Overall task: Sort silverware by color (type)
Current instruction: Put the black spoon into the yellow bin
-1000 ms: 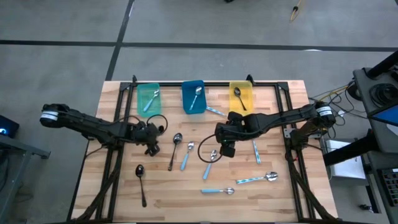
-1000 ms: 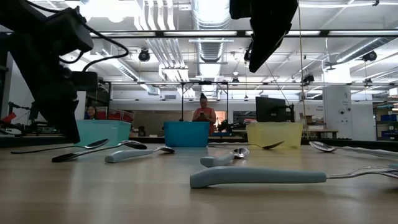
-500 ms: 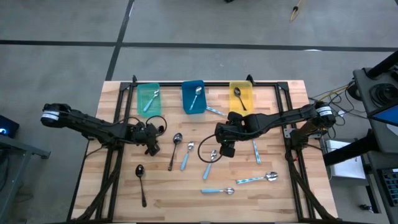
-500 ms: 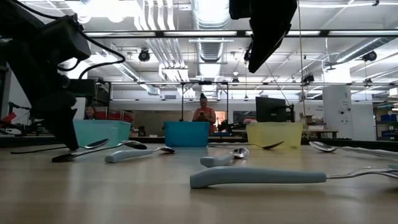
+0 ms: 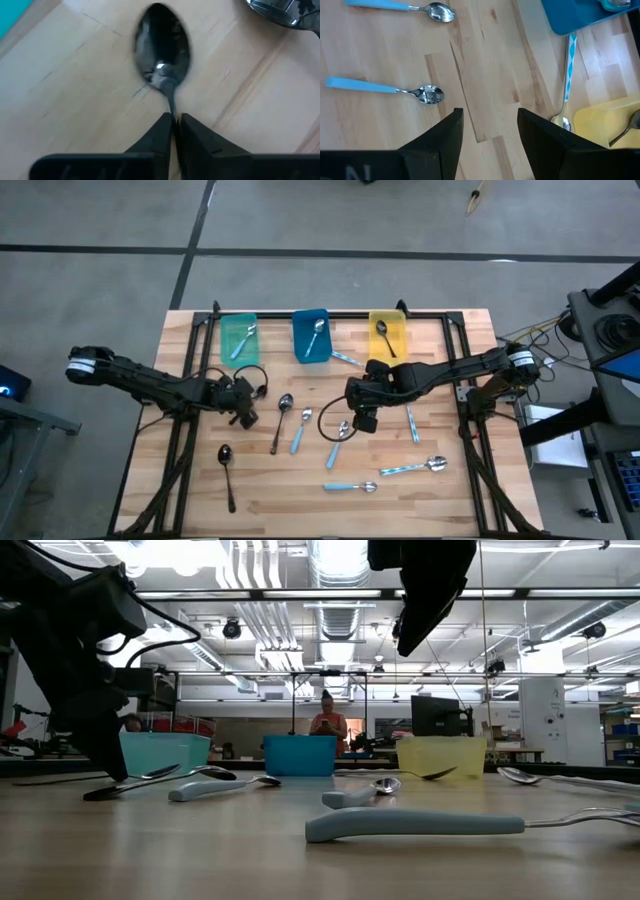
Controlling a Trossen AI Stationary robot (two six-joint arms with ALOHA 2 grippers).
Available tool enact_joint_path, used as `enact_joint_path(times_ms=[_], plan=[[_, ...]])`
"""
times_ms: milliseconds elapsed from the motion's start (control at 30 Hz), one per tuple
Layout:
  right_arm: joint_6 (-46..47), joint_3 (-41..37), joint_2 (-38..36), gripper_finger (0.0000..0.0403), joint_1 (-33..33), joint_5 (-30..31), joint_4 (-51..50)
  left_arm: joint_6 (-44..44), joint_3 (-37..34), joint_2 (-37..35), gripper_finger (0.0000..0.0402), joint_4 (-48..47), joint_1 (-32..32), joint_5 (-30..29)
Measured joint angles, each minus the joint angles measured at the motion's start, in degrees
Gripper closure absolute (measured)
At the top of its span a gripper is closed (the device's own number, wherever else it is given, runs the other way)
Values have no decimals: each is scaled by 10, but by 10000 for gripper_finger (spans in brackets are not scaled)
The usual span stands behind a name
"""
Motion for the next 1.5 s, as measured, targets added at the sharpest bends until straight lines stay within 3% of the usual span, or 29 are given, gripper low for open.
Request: enact_joint_path(times_ms=[500,733,967,1133,1333,1500], plan=[[-7,-30,0,225,0,0,48,10,33,-16,401,-4,0,-6],[-25,-74,0,225,0,-1,172,75,114,-17,401,0,-4,-62],[-53,-126,0,225,-1,-2,404,154,199,-2,401,1,-8,-131],[3,-152,0,225,-14,-3,546,188,251,28,401,3,-8,-141],[110,-149,0,225,-56,-2,595,194,301,96,401,0,-8,-150],[129,-148,0,225,-82,-3,593,192,335,151,402,0,-8,-150]])
